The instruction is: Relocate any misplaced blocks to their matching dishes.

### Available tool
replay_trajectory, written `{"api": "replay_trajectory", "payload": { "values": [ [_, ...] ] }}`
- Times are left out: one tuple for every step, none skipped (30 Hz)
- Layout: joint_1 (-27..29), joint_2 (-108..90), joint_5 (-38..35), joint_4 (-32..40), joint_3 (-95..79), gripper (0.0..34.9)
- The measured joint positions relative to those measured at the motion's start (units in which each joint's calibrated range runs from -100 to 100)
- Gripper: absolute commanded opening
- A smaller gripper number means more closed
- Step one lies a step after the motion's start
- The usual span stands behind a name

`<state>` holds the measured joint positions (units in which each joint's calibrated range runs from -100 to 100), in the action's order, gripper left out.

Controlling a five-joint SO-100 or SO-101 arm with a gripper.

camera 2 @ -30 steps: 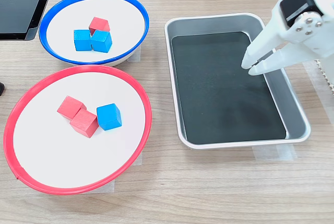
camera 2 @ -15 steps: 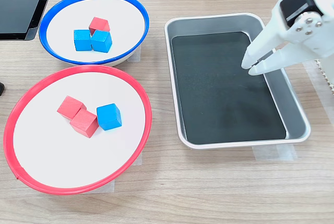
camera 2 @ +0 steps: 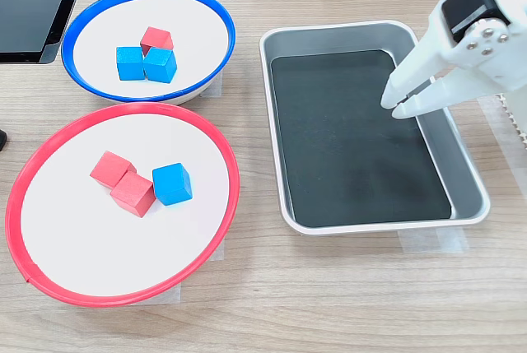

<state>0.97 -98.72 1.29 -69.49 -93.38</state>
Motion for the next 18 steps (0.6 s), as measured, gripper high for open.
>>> {"api": "replay_trajectory", "payload": {
  "values": [
    [0.0, 0.0, 0.0, 0.0, 0.0, 0.4],
    [0.0, 0.0, 0.0, 0.0, 0.0, 0.3],
    [0.0, 0.0, 0.0, 0.0, 0.0, 0.3],
    [0.0, 0.0, 0.0, 0.0, 0.0, 0.3],
    [0.0, 0.0, 0.0, 0.0, 0.0, 0.3],
    [0.0, 0.0, 0.0, 0.0, 0.0, 0.3],
    [0.0, 0.0, 0.0, 0.0, 0.0, 0.3],
    [0.0, 0.0, 0.0, 0.0, 0.0, 0.3],
    [0.0, 0.0, -0.24, 0.0, 0.0, 0.3],
    [0.0, 0.09, -0.63, 0.0, 0.0, 0.3],
    [0.0, 0.26, -0.78, 0.0, 0.0, 0.3],
    [0.0, 1.02, -1.22, 0.0, 0.36, 0.3],
    [0.0, 2.22, -1.56, 0.16, 1.54, 0.3],
    [0.0, 2.9, -1.71, 0.24, 2.27, 0.3],
    [0.0, 6.14, -2.44, 0.24, 5.54, 0.3],
    [0.0, 7.42, -2.74, 0.33, 6.81, 0.3],
    [0.0, 8.87, -2.98, 0.33, 8.35, 0.3],
    [0.0, 9.63, -3.27, 0.33, 9.07, 0.2]
  ]
}}
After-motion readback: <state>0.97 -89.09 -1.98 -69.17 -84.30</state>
